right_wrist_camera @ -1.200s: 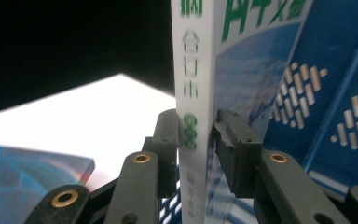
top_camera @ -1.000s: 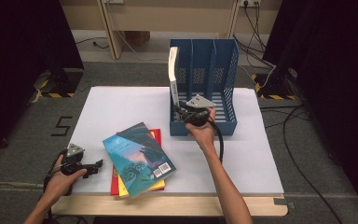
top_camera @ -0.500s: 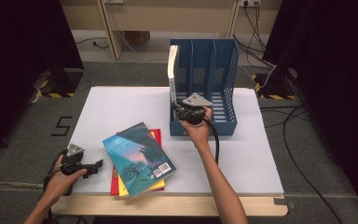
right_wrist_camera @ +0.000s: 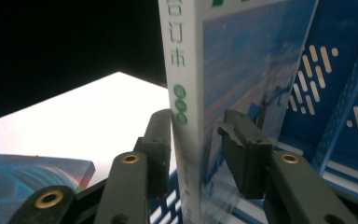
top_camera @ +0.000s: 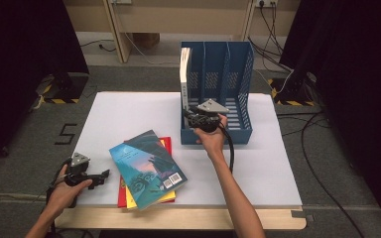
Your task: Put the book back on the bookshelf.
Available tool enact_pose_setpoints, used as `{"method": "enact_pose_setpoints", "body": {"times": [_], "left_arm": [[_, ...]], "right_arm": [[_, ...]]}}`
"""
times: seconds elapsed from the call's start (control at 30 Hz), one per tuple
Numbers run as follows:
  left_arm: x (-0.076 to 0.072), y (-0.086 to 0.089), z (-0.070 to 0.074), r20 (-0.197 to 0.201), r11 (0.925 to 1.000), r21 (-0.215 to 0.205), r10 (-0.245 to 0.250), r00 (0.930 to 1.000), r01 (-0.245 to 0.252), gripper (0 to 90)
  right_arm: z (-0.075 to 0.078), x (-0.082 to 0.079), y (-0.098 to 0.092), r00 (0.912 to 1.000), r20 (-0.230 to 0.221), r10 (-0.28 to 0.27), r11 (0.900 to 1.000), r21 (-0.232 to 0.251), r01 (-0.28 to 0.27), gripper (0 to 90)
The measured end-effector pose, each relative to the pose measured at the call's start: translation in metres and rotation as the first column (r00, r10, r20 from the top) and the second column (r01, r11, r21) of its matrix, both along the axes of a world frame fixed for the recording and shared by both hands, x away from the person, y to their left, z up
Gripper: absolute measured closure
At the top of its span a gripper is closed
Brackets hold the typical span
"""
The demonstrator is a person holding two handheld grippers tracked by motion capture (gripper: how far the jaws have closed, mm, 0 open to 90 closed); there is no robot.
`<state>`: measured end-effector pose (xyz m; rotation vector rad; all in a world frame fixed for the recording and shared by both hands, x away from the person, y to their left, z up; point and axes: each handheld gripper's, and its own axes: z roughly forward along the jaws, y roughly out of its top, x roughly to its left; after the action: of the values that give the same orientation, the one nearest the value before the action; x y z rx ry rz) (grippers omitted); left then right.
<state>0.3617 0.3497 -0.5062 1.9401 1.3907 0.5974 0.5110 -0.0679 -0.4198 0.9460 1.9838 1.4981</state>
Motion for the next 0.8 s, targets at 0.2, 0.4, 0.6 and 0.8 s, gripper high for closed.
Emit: {"method": "enact_pose_setpoints", "body": {"times": [0.2, 0.4, 0.6, 0.8], "left_arm": [[0.000, 0.000, 0.000, 0.000, 1.0000, 0.000, 0.000, 1.0000, 0.000, 8.6], [0.000, 0.000, 0.000, 0.000, 1.0000, 0.001, 0.000, 1.0000, 0.000, 8.6], [0.000, 0.000, 0.000, 0.000, 1.0000, 0.001, 0.000, 1.0000, 0.000, 8.6], [0.000, 0.000, 0.000, 0.000, 1.0000, 0.000, 0.000, 1.0000, 0.000, 8.6]], "right_arm": [[0.001, -0.006, -0.008, 0.9995, -0.030, -0.008, 1.000, 0.015, 0.009, 56.8], [0.009, -0.016, -0.016, 0.9986, -0.053, -0.010, 0.998, 0.054, 0.013, 50.2], [0.017, -0.032, -0.015, 0.9977, -0.067, 0.011, 0.997, 0.071, -0.006, 44.7], [0.019, -0.045, -0.013, 0.9957, -0.083, 0.041, 0.997, 0.072, -0.035, 41.1]]}}
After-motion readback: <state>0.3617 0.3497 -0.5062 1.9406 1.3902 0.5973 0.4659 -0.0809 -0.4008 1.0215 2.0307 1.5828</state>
